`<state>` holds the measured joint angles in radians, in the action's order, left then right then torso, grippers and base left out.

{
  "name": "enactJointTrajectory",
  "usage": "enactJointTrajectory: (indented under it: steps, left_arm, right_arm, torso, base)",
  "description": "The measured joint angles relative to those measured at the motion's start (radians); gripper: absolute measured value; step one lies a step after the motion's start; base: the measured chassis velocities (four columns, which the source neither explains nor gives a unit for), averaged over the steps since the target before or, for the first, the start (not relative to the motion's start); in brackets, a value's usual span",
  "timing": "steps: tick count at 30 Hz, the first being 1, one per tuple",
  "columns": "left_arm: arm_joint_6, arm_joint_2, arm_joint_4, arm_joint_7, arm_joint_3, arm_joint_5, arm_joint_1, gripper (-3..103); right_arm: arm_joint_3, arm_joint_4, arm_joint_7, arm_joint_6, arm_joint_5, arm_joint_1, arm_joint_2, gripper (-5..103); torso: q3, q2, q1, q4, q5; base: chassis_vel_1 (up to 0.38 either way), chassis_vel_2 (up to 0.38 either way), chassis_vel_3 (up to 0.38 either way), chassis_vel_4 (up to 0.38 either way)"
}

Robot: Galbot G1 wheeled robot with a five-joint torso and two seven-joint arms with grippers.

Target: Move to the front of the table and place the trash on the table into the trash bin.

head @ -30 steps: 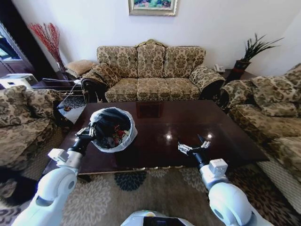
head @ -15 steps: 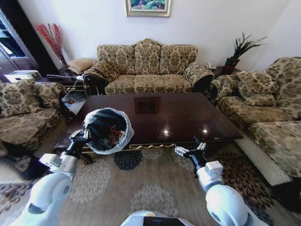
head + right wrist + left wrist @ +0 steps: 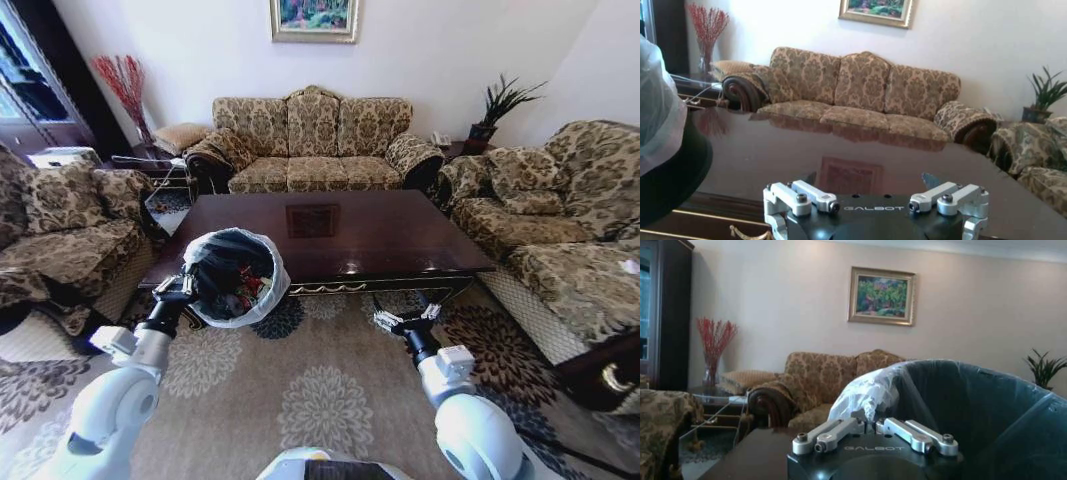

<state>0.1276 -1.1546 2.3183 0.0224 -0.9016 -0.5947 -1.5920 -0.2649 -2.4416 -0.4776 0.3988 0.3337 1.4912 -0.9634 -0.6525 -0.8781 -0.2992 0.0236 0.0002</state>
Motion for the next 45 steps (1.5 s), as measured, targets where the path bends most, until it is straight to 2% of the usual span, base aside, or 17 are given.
enactJointTrajectory:
  steps: [6, 12, 16, 19, 22, 25, 26, 30, 32, 35, 36, 37, 38, 40, 41, 43, 45]
  left_arm:
    - [-0.004, -0.011, -0.017, -0.008, -0.014, 0.046, -0.008, 3]
    - [-0.011, -0.019, -0.027, -0.011, -0.012, 0.052, -0.021, 3]
    - [-0.001, -0.034, -0.043, 0.016, -0.002, 0.050, -0.025, 3]
    - [0.042, -0.066, -0.095, 0.075, -0.015, 0.053, -0.025, 3]
    - [0.050, -0.082, -0.131, 0.090, -0.036, 0.055, -0.029, 3]
    - [0.031, -0.098, -0.249, 0.093, -0.067, 0.055, -0.035, 3]
    - [0.031, -0.098, -0.249, 0.093, -0.067, 0.055, -0.035, 3]
    - [0.017, -0.089, -0.448, 0.096, -0.020, -0.046, 0.007, 3]
    - [0.012, -0.088, -0.502, 0.095, -0.003, -0.053, 0.022, 3]
    - [-0.039, -0.093, -0.694, 0.082, 0.019, -0.012, 0.070, 3]
    - [-0.039, -0.093, -0.694, 0.082, 0.019, -0.012, 0.070, 3]
    - [-0.051, -0.093, -0.741, 0.083, 0.021, -0.007, 0.082, 3]
    - [-0.070, -0.092, -0.802, 0.082, 0.027, 0.001, 0.106, 3]
    - [-0.113, -0.084, -0.906, 0.061, 0.034, 0.022, 0.151, 3]
    - [-0.140, -0.079, -0.962, 0.048, 0.039, 0.029, 0.177, 3]
    - [-0.155, -0.075, -1.000, 0.041, 0.041, 0.029, 0.196, 3]
    - [-0.174, -0.070, -1.085, 0.027, 0.053, 0.014, 0.240, 3]
  right_arm:
    - [0.004, 0.004, -0.002, 0.000, 0.000, -0.008, -0.003, 100]
    - [0.000, 0.006, -0.007, -0.001, 0.000, -0.008, -0.006, 100]
    - [-0.005, 0.010, -0.012, -0.001, 0.001, -0.008, -0.011, 100]
    - [-0.017, 0.014, -0.015, -0.004, 0.000, -0.001, -0.021, 100]
    - [-0.020, 0.019, -0.015, -0.007, 0.000, 0.001, -0.026, 100]
    - [-0.019, 0.028, -0.016, -0.012, -0.002, 0.002, -0.033, 100]
    - [-0.019, 0.028, -0.016, -0.012, -0.002, 0.002, -0.033, 100]
    - [-0.006, 0.039, -0.017, -0.016, -0.006, -0.001, -0.046, 100]
    - [-0.004, 0.041, -0.018, -0.017, -0.007, -0.002, -0.048, 100]
    - [-0.001, 0.047, -0.021, -0.021, -0.006, -0.010, -0.045, 100]
    - [-0.001, 0.047, -0.021, -0.021, -0.006, -0.010, -0.045, 100]
    - [0.000, 0.047, -0.021, -0.022, -0.005, -0.012, -0.043, 100]
    - [-0.003, 0.047, -0.022, -0.025, -0.005, -0.008, -0.042, 100]
    - [-0.023, 0.044, -0.023, -0.034, -0.009, 0.014, -0.047, 100]
    - [-0.035, 0.043, -0.023, -0.039, -0.013, 0.028, -0.052, 100]
    - [-0.042, 0.043, -0.023, -0.042, -0.017, 0.036, -0.056, 100]
    - [-0.051, 0.045, -0.023, -0.050, -0.025, 0.047, -0.066, 100]
  torso:
    - [0.001, 0.000, 0.002, 0.0002, -0.0002]
    - [0.001, 0.000, 0.002, 0.0004, -0.0002]
    - [0.001, 0.000, 0.001, 0.0006, -0.0002]
    - [0.001, 0.000, 0.001, -0.0004, -0.0004]
    - [0.001, 0.000, 0.001, -0.0002, -0.0004]
    - [0.001, 0.000, 0.001, 0.0006, -0.0001]
    - [0.001, 0.000, 0.001, 0.0006, -0.0001]
    - [0.001, 0.000, 0.001, 0.0002, -0.0003]
    - [0.001, 0.000, 0.001, -0.0006, -0.0005]
    - [0.001, 0.000, 0.001, -0.0006, -0.0003]
    - [0.001, 0.000, 0.001, -0.0006, -0.0003]
    - [0.001, 0.000, 0.001, 0.0013, 0.0000]
    - [0.001, 0.000, 0.001, 0.0016, 0.0001]
    - [0.001, 0.000, 0.001, 0.0011, -0.0008]
    - [0.001, 0.000, 0.001, -0.0002, -0.0008]
    - [0.001, 0.000, 0.001, -0.0008, -0.0003]
    - [0.001, 0.000, 0.001, -0.0002, 0.0005]
  base:
    - [0.008, 0.030, 0.045, 0.017]
    - [0.080, 0.037, 0.046, 0.070]
    - [0.045, 0.059, 0.058, 0.045]
    - [0.000, 0.000, 0.000, 0.000]
    - [0.000, 0.000, 0.000, 0.000]
    - [0.000, 0.000, 0.000, 0.000]
    - [0.000, 0.000, 0.000, 0.000]
    - [0.000, 0.000, 0.000, 0.000]
    - [0.000, 0.000, 0.000, 0.000]
    - [0.000, 0.000, 0.000, 0.000]
    - [0.000, 0.000, 0.000, 0.000]
    - [0.000, 0.000, 0.000, 0.000]
    - [0.000, 0.000, 0.000, 0.000]
    - [0.000, 0.000, 0.000, 0.000]
    - [0.000, 0.000, 0.000, 0.000]
    - [0.000, 0.000, 0.000, 0.000]
    - [0.000, 0.000, 0.000, 0.000]
